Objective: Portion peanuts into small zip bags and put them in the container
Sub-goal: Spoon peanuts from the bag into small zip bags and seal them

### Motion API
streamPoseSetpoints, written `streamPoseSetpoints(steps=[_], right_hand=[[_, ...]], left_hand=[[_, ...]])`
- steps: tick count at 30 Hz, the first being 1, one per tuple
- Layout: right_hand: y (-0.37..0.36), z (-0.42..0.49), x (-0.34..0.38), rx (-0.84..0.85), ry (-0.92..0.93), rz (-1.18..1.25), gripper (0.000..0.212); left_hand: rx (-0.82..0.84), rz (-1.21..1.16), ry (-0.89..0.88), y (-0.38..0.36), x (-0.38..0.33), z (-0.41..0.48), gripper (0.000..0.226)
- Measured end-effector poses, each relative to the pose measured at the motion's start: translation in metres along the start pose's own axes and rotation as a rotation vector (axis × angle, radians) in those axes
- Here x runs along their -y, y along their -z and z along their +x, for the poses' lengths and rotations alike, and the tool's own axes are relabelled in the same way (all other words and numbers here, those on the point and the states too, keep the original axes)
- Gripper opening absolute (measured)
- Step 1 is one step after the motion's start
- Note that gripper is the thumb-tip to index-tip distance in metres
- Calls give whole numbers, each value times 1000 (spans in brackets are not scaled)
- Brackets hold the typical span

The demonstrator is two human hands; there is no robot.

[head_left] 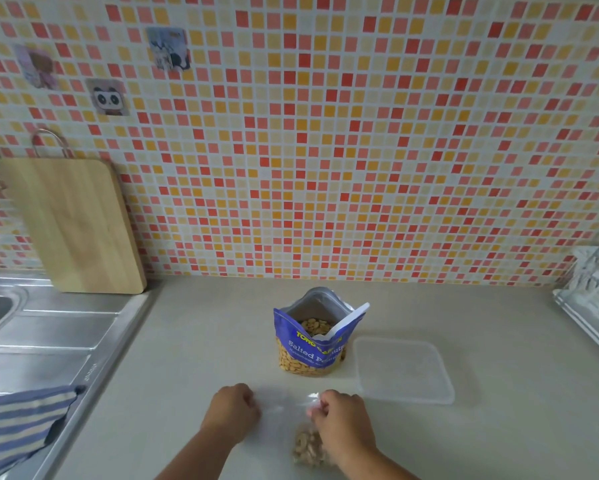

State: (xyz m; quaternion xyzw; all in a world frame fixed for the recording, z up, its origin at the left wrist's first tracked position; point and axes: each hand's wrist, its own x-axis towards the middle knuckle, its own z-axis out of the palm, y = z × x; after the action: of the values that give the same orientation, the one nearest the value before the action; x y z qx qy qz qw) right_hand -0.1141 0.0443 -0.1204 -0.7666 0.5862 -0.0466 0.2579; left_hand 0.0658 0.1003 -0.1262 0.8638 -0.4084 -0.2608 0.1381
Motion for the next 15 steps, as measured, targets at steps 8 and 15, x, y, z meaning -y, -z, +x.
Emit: streamPoseSetpoints(steps=[8,15], right_hand=[[24,-17,11,-120,121,206,37],[65,-35,48,-125,178,847,13]], left_hand=[[134,-362,-83,49,0,-9,18],[522,-577,-351,105,-47,-51,10]])
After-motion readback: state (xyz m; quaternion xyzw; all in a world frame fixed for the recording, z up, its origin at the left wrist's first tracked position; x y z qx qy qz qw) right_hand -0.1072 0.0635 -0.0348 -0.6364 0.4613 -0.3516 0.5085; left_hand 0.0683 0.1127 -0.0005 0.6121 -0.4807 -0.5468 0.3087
